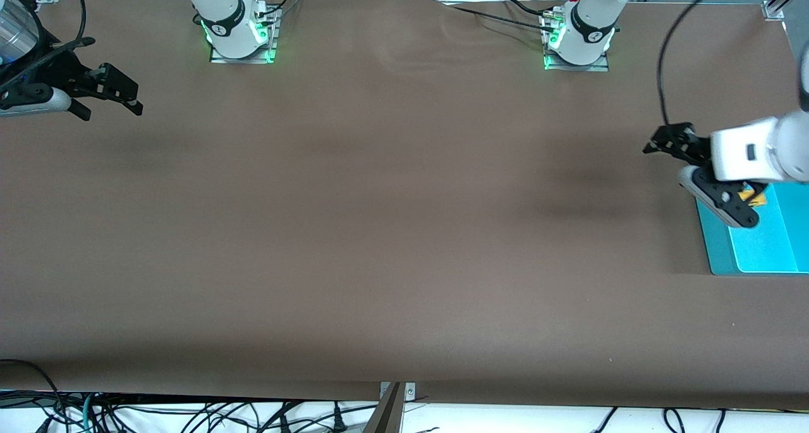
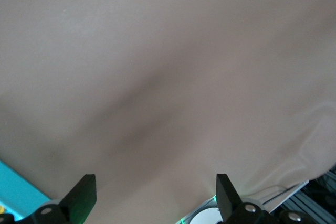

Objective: Wind and store yellow beetle car

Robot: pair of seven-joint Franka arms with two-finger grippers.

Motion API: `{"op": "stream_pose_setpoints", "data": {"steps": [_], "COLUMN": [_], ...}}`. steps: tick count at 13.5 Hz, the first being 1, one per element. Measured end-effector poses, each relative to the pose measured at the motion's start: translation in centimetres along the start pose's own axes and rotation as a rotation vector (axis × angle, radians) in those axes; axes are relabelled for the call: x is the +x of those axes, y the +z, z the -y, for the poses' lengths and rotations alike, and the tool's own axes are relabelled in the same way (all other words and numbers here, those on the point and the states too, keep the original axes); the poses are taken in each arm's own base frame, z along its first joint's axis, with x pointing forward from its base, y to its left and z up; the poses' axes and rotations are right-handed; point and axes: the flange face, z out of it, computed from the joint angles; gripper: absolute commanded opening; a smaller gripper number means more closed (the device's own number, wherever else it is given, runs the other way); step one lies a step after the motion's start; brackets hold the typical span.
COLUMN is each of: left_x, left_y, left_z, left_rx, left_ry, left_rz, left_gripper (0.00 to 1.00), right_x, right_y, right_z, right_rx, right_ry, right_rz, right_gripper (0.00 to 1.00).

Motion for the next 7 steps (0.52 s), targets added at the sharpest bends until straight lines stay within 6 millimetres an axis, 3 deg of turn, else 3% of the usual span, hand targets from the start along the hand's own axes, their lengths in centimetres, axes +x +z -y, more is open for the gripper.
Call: {"op": "stream_pose_setpoints", "data": {"steps": [3,7], "left_x": [-1.3,-4.6], "left_y": [0.1,0.7], "left_z": [-2.2,0.8], "left_rx": [0.081,0.153], "left_ry": [-0.082,-0.173], "left_rz": [-0.053,-0.181], "left_gripper": [1.00,1.00], "right_x": [-0.1,-0.1], "right_y": [0.3,0.3], "right_z": [0.0,0.1], "right_rx": [0.000,0.000], "right_ry": [0.000,-0.001], "right_rz": [0.006,0.008], "right_gripper": [1.00,1.00]}}
